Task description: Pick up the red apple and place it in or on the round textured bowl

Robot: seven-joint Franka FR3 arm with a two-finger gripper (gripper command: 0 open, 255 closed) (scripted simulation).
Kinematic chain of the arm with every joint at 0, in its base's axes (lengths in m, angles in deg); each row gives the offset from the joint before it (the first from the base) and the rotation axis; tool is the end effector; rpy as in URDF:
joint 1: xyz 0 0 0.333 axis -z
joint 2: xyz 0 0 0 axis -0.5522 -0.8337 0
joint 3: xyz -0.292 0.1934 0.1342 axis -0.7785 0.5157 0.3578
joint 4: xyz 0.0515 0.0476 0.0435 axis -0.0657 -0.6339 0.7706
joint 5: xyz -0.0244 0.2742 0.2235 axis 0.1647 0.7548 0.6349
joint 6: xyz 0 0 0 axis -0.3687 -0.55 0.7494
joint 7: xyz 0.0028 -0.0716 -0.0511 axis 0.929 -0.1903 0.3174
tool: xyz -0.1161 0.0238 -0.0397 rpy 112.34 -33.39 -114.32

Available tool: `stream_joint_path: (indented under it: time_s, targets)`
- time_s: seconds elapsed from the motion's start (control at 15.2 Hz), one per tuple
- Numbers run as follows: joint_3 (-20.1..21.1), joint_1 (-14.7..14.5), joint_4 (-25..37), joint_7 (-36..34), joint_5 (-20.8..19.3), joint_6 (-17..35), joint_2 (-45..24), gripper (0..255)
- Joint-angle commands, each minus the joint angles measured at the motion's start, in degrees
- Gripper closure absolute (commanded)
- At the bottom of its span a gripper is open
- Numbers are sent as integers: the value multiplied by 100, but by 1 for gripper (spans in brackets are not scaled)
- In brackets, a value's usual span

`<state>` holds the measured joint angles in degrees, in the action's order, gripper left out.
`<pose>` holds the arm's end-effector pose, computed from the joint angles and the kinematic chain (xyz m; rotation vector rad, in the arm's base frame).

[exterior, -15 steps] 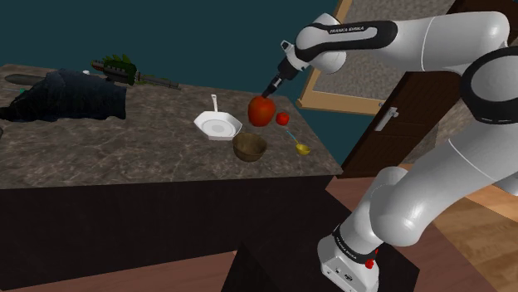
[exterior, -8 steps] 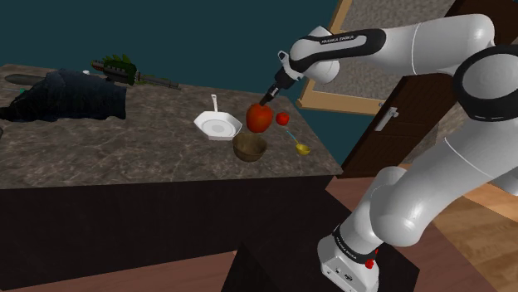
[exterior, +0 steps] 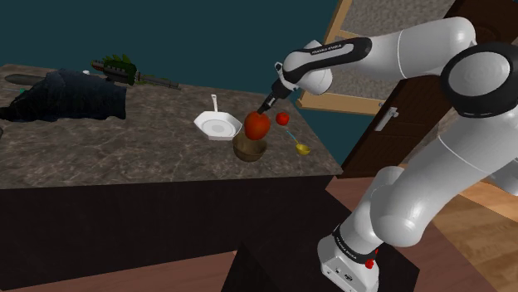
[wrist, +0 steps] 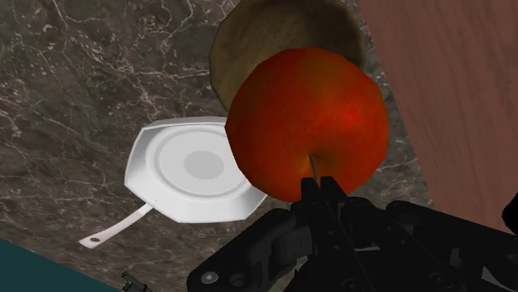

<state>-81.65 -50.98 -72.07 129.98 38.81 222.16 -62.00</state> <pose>0.4826 -0.0791 0.4838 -2.8580 -0.8409 -0.6320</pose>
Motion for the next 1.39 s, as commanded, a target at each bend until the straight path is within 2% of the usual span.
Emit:
stream_joint_path:
  time_s: [0.0,0.26,0.79,0.86,1.19,1.32]
  targets:
    - [-13,-32,-75,115,132,143,-84,255]
    - [-52,-97,-197,450,503,429,-319,255]
    - [-50,-95,-197,450,503,429,-319,255]
    - [-50,-95,-197,450,503,429,-319,0]
    - [-50,-95,-198,449,502,429,-318,0]
    - [-46,9,-234,133,48,154,75,0]
